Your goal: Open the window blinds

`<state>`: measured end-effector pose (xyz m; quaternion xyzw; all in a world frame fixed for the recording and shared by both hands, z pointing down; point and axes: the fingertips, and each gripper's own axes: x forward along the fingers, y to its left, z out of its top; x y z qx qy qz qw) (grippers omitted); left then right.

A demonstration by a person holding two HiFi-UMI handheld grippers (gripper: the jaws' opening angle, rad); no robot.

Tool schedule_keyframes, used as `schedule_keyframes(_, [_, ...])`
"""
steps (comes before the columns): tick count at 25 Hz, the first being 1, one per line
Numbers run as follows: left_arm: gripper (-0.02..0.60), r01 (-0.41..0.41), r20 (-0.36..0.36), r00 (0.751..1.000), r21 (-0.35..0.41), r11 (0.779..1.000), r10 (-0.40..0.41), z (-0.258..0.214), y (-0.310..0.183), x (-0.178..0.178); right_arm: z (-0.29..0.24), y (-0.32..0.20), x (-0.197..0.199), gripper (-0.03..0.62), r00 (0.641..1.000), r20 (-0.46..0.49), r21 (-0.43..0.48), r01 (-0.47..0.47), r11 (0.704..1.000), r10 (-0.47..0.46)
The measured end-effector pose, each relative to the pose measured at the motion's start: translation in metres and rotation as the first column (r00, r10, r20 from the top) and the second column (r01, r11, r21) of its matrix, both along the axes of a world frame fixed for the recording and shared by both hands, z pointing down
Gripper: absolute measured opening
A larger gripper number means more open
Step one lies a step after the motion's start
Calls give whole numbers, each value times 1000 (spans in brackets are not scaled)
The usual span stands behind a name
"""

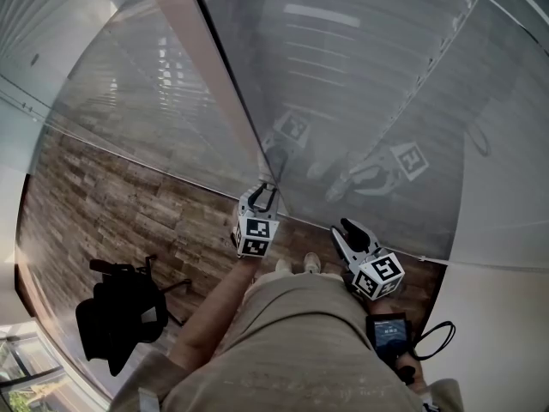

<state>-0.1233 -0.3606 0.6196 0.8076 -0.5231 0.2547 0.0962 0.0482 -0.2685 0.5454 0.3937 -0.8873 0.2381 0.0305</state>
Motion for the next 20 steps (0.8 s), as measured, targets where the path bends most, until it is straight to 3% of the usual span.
schedule_keyframes(9, [135,34,-194,980,-72,997,-48,-5,-3,-2,0,0,-1,126,1000,0,1,9,1000,-9])
schedule_keyframes(15, [135,47,-318,944,-141,989,-90,-4,-3,-4,0,1,-3,126,1000,1,-1,14,1000,-14])
schedule_keyframes(20, [135,50,-418,899,-193,980,-128,-3,-4,-5,0,1,-3,126,1000,4,-1,13,1000,-13])
